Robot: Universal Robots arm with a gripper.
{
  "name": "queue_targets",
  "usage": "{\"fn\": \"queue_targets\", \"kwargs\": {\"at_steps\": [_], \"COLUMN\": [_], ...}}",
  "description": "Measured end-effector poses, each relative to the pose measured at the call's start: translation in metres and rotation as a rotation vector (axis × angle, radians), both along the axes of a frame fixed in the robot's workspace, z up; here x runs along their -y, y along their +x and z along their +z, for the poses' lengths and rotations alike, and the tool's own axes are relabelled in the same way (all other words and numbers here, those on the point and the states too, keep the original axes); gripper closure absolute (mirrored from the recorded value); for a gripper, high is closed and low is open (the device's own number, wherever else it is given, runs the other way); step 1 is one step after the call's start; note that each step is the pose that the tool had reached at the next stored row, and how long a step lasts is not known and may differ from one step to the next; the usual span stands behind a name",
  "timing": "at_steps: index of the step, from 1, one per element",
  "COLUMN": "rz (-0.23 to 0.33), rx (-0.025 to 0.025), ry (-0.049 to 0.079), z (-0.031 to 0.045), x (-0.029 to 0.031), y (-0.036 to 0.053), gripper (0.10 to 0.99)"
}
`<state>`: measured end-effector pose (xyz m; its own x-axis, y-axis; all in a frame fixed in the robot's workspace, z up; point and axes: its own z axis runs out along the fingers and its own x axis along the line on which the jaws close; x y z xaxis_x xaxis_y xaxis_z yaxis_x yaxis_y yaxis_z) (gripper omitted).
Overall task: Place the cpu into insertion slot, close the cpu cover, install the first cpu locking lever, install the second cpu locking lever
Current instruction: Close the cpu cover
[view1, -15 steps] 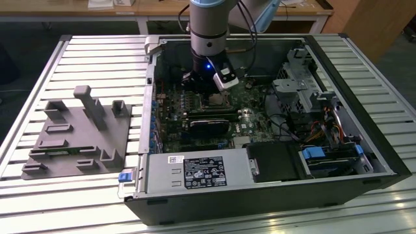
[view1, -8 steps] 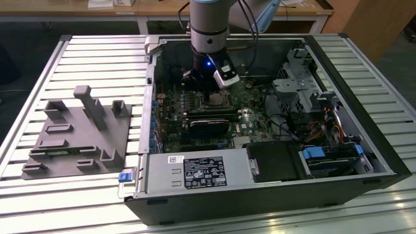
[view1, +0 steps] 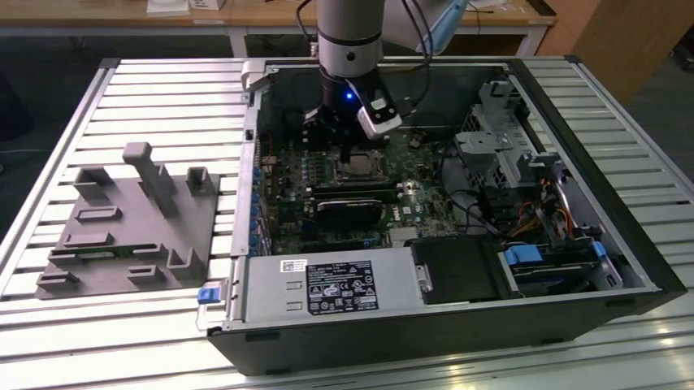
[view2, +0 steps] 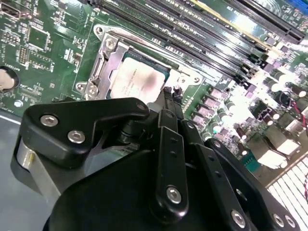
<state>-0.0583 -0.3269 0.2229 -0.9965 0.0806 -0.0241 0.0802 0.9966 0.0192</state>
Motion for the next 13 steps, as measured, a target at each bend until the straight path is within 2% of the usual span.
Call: {"fn": "queue_targets", "kwargs": {"at_steps": [5, 13], "rz": [0.0, 0.0], "rx": [-0.0001, -0.0011], "ry": [0.0, 0.0], "z": [0.0005, 0.0005], "x": [0.0, 0.0], "y": [0.0014, 0.0257], "gripper": [0.98, 0.98]}}
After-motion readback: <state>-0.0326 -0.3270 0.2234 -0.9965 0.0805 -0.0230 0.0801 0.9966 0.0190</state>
